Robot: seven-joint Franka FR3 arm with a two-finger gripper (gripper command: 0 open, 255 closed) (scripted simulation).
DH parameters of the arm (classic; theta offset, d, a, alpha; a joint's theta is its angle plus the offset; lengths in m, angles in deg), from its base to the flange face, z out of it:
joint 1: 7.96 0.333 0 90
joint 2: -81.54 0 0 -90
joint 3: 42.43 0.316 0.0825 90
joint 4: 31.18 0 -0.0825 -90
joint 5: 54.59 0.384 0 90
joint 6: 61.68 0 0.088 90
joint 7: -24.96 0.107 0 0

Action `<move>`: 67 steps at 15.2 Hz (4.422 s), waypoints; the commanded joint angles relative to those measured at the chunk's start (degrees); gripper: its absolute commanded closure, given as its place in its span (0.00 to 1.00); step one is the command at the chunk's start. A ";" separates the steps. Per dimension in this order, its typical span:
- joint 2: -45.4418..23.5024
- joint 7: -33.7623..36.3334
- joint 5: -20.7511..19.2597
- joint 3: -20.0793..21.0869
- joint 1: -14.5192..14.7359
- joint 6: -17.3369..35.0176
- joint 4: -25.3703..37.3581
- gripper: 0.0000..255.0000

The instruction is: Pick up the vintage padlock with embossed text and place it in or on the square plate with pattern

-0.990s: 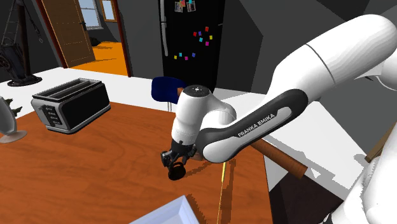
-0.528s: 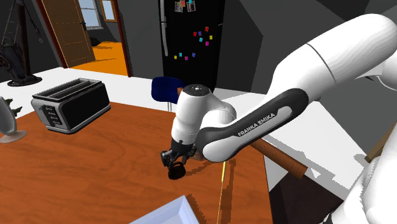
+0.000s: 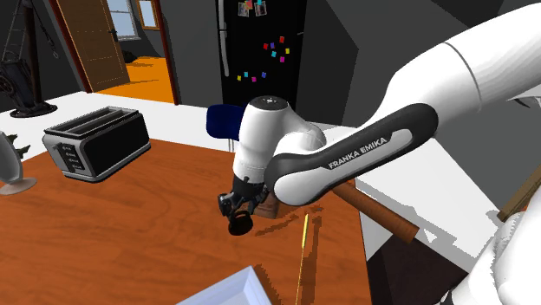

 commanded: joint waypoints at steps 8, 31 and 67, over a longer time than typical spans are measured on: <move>3.70 -2.31 3.20 0.24 -0.28 -6.61 3.47 1.00; 8.61 22.31 1.11 13.32 9.90 -9.73 0.96 1.00; 8.21 23.94 0.18 13.99 9.95 -5.29 -3.29 0.00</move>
